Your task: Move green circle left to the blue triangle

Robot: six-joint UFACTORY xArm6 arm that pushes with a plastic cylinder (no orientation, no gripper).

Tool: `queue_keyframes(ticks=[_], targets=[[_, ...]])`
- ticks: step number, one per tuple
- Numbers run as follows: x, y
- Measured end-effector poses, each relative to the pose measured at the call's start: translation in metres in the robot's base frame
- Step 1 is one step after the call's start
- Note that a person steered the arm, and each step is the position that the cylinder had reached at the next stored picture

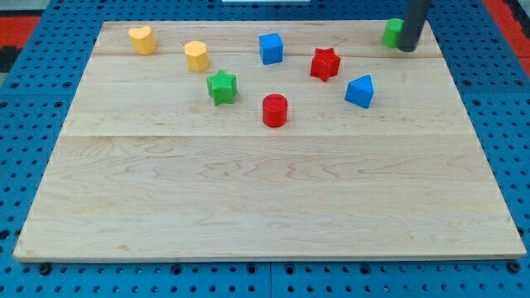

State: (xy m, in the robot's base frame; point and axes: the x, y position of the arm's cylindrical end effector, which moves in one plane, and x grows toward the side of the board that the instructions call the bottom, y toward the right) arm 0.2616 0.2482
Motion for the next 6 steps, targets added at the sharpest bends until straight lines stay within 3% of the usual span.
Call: queue_keyframes(ticks=[1, 2, 3, 5, 6], targets=[[-0.012, 0.037], [-0.055, 0.038], [-0.061, 0.014], [-0.013, -0.047], [-0.041, -0.01]])
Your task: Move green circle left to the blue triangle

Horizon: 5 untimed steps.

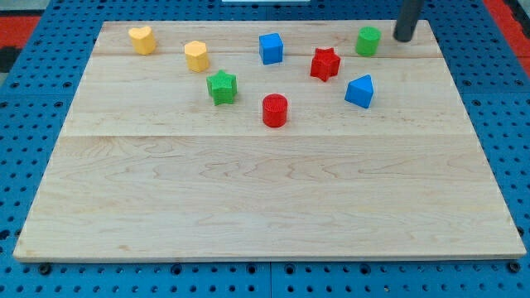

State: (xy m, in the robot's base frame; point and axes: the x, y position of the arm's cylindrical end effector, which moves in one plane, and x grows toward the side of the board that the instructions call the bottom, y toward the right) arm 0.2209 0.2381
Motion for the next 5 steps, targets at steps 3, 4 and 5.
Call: queue_keyframes(ticks=[3, 4, 5], targets=[[0.089, -0.129], [0.116, -0.14], [0.162, -0.169]])
